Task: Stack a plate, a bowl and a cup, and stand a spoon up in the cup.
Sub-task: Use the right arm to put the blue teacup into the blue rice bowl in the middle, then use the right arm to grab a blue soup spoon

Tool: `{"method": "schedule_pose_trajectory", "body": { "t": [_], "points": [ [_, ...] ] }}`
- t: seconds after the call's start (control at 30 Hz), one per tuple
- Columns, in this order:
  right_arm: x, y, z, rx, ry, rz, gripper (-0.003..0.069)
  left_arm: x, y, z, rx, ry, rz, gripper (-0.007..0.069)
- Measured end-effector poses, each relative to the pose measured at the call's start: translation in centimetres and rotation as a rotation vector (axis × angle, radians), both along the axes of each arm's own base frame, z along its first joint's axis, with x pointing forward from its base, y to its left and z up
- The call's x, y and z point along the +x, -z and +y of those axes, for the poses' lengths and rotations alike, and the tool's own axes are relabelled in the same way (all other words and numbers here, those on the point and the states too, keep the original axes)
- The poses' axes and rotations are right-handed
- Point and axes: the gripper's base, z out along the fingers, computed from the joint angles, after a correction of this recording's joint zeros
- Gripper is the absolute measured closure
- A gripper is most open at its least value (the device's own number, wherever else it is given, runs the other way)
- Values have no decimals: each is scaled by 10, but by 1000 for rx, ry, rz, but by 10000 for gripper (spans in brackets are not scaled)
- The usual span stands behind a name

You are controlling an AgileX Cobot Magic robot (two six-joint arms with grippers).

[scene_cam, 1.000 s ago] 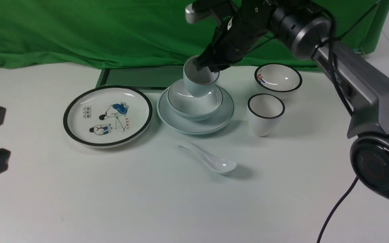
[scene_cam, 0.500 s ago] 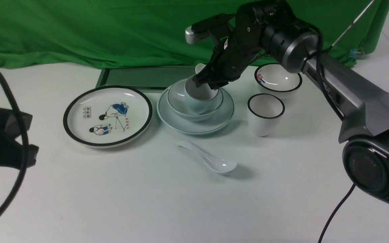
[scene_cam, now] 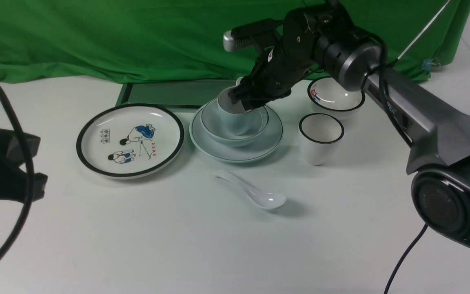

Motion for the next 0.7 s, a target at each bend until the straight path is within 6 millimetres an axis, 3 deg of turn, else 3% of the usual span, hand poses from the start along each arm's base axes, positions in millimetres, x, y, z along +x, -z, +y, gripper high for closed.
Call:
{"method": "schedule_pose_trajectory", "body": {
  "t": [0.13, 0.3, 0.37, 0.43, 0.6, 0.7],
  "points": [
    [-11, -27, -4, -3, -36, -3, 190, 0, 1, 0, 1, 0, 8, 661],
    [-46, -73, -20, -47, -105, 27, 182, -1, 1, 0, -3, 0, 17, 660],
    [-61, -67, -23, -99, -160, 81, 184, -1, 1, 0, -3, 0, 17, 661],
    [-76, -48, -21, -150, -205, 164, 186, -1, 1, -1, -17, 1, 20, 659],
    [-98, 18, 9, -264, -303, 246, 186, -1, 1, -2, -45, 3, 19, 656],
    [-102, 37, 26, -311, -342, 206, 186, -1, 1, -3, -58, 4, 19, 656]
  ]
}}
